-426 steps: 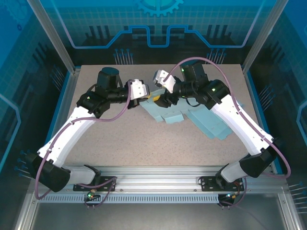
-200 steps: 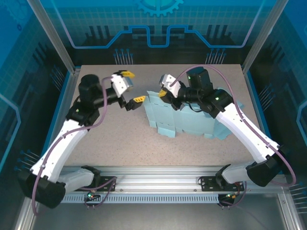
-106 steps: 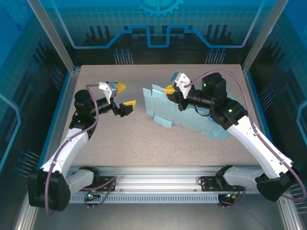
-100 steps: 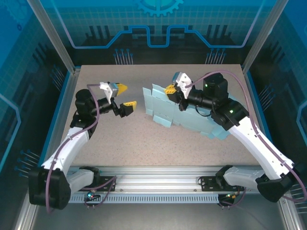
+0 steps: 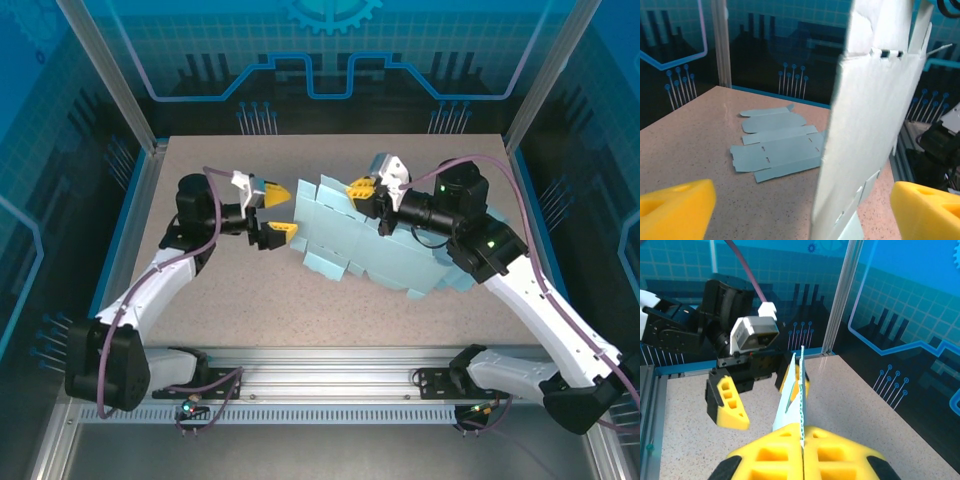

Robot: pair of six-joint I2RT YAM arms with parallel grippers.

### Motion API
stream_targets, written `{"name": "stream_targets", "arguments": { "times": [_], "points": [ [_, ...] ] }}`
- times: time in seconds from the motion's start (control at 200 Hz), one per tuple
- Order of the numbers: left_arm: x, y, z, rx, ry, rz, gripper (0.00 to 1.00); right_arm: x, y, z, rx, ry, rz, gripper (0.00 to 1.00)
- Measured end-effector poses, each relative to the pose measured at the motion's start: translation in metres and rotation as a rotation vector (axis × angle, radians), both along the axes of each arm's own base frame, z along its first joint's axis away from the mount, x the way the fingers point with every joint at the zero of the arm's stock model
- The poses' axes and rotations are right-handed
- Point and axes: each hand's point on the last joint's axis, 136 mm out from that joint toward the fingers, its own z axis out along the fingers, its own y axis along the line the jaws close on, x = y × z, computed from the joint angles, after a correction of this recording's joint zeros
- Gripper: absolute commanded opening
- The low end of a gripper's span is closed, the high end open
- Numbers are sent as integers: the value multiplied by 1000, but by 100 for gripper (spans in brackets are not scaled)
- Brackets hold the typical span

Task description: Fold the paper box

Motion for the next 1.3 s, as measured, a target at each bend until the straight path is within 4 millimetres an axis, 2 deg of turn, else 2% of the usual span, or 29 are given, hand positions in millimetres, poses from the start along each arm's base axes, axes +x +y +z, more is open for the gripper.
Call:
{"name": "stream_targets", "arguments": {
  "times": [0.215, 0.455, 0.685, 0.83, 0.966, 1.031, 1.131, 1.301],
  "points": [
    [-1, -16, -9, 16, 31, -53, 64, -4, -3, 8, 27, -24, -1, 0],
    [3, -21, -4, 16, 28, -66, 56, -4, -3, 11, 44, -27, -2, 0],
    [3, -25, -4, 17, 30, -78, 21, -4, -2, 7, 44, -20, 0, 0],
    [3, -25, -4, 20, 26, -78, 9, 0, -3, 4, 43, -22, -19, 0],
    [3, -25, -10, 48, 64, -53, 1, 10, -9, -10, 28, -13, -79, 0],
    [3, -24, -14, 75, 96, -26, 0, 15, -15, -17, 28, -7, -120, 9],
    [3, -22, -16, 138, 128, 28, 0, 23, -27, -31, 29, 25, -193, 29],
    [9, -8, -4, 292, 94, 176, 0, 38, -50, -79, -6, 173, -348, 54]
  ]
}}
